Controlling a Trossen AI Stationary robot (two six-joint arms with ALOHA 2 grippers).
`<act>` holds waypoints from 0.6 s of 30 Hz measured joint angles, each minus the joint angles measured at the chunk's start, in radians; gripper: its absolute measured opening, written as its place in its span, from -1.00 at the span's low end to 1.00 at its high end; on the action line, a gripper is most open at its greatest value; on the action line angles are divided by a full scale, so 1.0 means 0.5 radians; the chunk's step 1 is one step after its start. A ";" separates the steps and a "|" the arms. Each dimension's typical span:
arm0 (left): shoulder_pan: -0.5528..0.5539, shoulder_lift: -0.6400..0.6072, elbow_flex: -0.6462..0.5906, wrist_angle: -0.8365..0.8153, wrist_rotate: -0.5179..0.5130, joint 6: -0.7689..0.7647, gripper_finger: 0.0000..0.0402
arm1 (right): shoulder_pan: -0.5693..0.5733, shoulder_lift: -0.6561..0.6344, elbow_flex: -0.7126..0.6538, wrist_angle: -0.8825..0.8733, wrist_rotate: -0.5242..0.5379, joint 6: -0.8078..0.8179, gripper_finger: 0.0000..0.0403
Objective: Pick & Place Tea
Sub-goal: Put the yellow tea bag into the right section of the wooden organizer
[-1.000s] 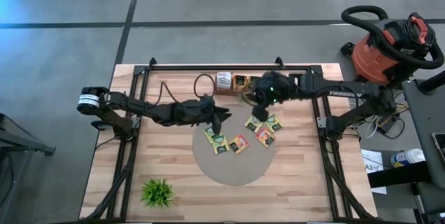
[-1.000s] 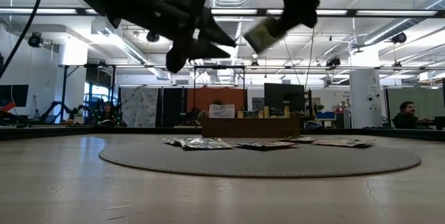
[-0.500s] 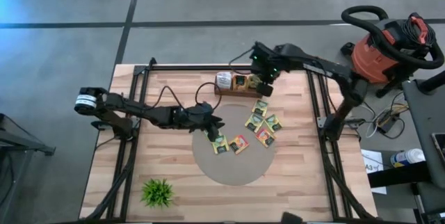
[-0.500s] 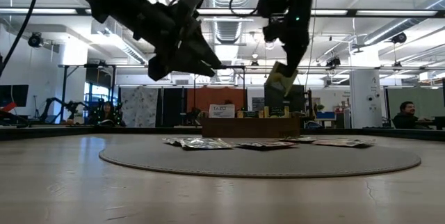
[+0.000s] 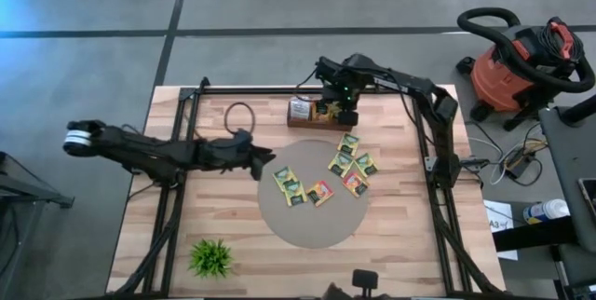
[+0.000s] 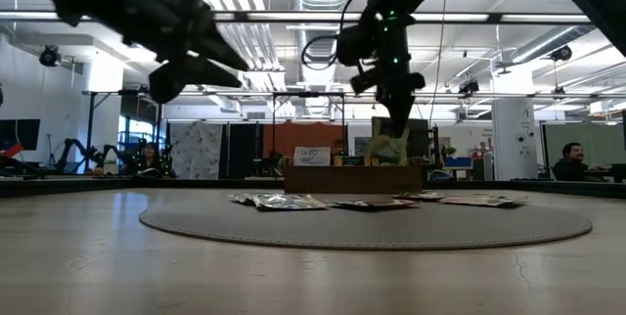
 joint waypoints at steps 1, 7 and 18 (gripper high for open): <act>0.000 -0.060 -0.041 0.000 0.000 -0.029 -0.36 | 0.005 0.012 -0.004 -0.010 0.037 0.000 -0.96; -0.001 -0.332 -0.216 0.004 -0.003 -0.076 -0.36 | 0.025 0.006 -0.038 -0.084 0.139 -0.005 -0.96; -0.001 -0.411 -0.321 0.001 -0.010 -0.049 -0.36 | 0.033 0.136 -0.067 -0.081 0.139 -0.015 -0.96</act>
